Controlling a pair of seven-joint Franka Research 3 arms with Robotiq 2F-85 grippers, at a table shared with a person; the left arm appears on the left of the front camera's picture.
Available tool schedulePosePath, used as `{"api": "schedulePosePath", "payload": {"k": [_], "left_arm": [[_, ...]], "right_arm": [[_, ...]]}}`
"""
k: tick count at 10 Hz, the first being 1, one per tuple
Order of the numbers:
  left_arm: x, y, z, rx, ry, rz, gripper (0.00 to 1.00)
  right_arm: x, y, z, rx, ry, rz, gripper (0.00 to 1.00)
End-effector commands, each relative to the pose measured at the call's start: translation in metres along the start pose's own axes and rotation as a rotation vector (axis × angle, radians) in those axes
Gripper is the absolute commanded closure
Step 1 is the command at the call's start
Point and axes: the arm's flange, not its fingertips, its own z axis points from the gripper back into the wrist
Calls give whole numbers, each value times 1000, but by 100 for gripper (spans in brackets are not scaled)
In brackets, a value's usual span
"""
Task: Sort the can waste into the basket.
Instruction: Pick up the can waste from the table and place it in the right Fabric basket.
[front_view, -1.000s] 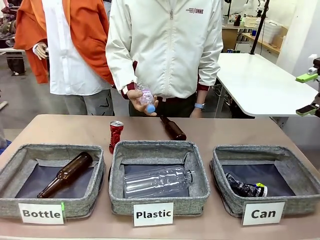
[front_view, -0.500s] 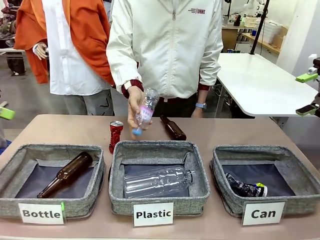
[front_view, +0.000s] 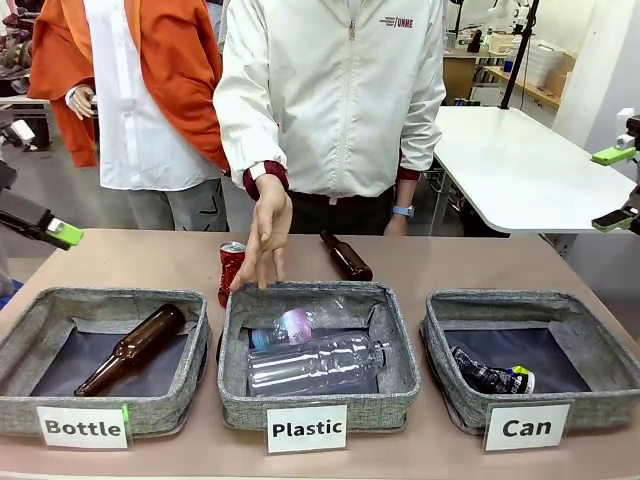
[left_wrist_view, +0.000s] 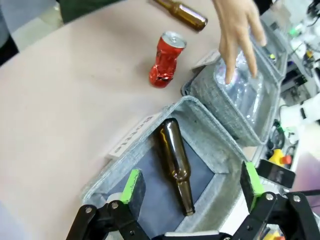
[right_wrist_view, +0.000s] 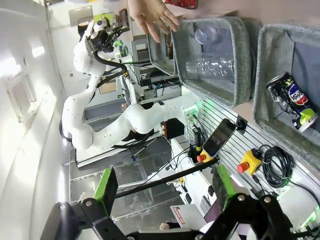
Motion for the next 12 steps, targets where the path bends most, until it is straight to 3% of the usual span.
{"api": "schedulePosePath", "payload": {"k": [1,4,6,8,11,12], "left_arm": [[-16,0,30,-14,-50,55,2],[-15,-5,18,-19,-51,-14,2],[-9,-18,0,-13,-107,-145,2],[7,-27,-40,-35,-75,-322,2],[31,-16,-89,-98,-146,-543,2],[38,-6,-106,-114,-152,-549,2]], "right_arm": [[-1,1,4,-8,15,18,0],[-1,1,4,-8,15,18,0],[-1,1,4,-8,15,18,0],[-1,1,4,-8,15,18,0],[-1,1,4,-8,15,18,0],[-1,1,4,-8,15,18,0]]}}
